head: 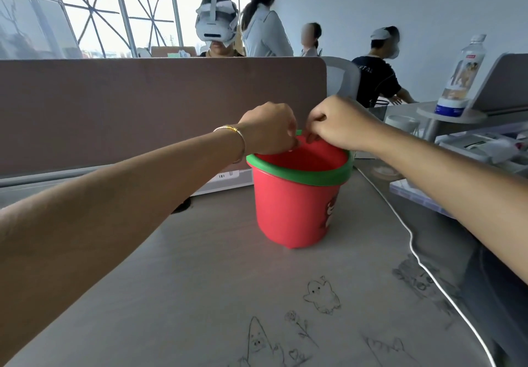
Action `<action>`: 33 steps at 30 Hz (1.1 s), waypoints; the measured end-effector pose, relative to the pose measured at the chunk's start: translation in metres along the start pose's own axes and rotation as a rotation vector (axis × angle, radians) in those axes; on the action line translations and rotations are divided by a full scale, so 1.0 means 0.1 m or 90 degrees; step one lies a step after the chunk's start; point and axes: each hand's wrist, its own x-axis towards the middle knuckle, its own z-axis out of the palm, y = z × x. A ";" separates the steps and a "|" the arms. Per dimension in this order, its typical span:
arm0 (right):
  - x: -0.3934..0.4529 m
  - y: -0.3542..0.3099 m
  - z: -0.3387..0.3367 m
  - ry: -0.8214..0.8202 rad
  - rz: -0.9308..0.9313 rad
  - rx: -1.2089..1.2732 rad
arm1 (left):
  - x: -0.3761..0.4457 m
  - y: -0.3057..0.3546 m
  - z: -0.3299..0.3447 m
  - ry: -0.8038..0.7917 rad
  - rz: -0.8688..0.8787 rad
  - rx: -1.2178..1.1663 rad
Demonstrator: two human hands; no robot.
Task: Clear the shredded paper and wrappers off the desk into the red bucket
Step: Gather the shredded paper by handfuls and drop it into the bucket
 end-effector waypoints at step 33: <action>-2.22 -2.21 1.45 -0.222 -0.335 0.146 | -3.99 -1.07 -0.18 0.041 -0.225 0.017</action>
